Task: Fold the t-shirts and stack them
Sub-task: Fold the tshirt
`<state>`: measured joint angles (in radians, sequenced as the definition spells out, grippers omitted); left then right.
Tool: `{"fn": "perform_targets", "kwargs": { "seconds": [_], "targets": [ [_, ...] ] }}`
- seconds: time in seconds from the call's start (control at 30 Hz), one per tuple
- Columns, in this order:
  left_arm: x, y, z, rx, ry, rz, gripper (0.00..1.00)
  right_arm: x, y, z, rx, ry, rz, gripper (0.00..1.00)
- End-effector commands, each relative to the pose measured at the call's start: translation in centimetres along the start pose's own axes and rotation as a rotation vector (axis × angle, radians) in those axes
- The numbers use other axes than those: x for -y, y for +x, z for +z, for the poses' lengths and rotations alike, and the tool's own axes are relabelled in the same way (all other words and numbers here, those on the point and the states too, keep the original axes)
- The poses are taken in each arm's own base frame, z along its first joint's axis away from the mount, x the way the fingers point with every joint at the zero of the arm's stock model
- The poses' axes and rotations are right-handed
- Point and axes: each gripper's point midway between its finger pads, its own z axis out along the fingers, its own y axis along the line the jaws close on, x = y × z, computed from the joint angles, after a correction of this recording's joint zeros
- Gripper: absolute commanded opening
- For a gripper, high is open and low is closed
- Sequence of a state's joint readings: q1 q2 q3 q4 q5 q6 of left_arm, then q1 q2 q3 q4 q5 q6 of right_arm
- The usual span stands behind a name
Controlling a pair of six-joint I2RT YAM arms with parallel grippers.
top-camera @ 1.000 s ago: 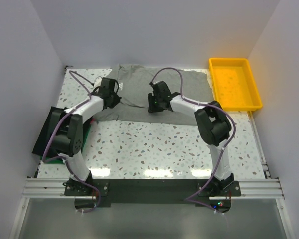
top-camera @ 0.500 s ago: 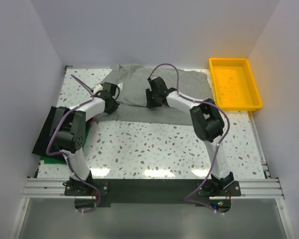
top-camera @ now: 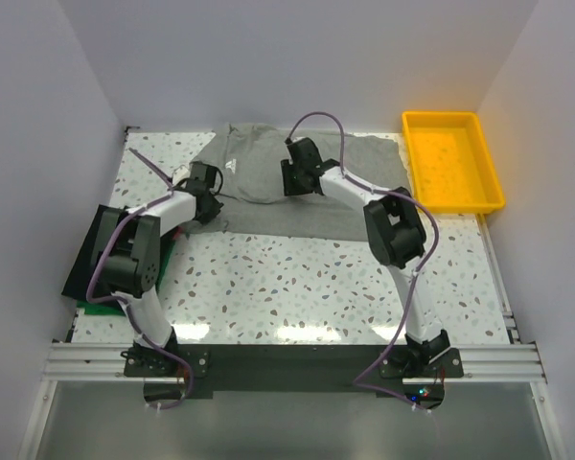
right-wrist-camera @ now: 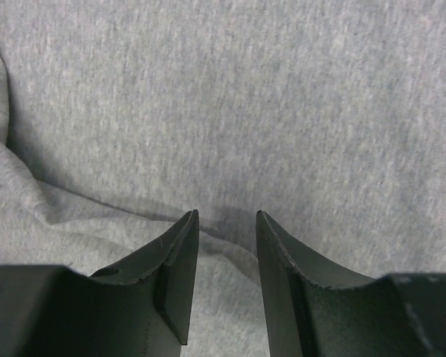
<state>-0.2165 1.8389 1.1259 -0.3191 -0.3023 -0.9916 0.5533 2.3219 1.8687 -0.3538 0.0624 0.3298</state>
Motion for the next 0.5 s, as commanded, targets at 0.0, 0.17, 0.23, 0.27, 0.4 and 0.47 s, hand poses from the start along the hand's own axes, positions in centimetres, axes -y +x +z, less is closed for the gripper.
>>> {"fn": "perform_targets", "kwargs": {
  "seconds": [0.0,0.17,0.23,0.27,0.4,0.47],
  "targets": [
    [1.9,-3.4,-2.4,0.094,0.122,-0.024,0.00,0.2,-3.8,-2.6,0.089,0.008,-0.012,0.41],
    [0.6,-4.2,-3.5,0.121,0.071,-0.062,0.00,0.6,-5.0,-5.8,0.124,0.020,0.003,0.45],
    [-0.6,-4.0,-3.4,0.115,0.028,-0.077,0.00,1.1,-5.1,-7.7,0.146,0.034,0.026,0.47],
    [-1.3,-3.6,-3.2,0.106,0.003,-0.091,0.00,1.4,-5.0,-8.2,0.150,0.044,0.037,0.48],
    [-2.7,-3.7,-2.4,0.109,-0.034,-0.115,0.01,2.9,-4.1,-11.3,0.174,0.062,0.116,0.54],
    [-3.4,-4.3,-1.8,0.136,-0.059,-0.111,0.01,4.6,-2.1,-11.3,0.155,0.080,0.153,0.56]
  ]
}}
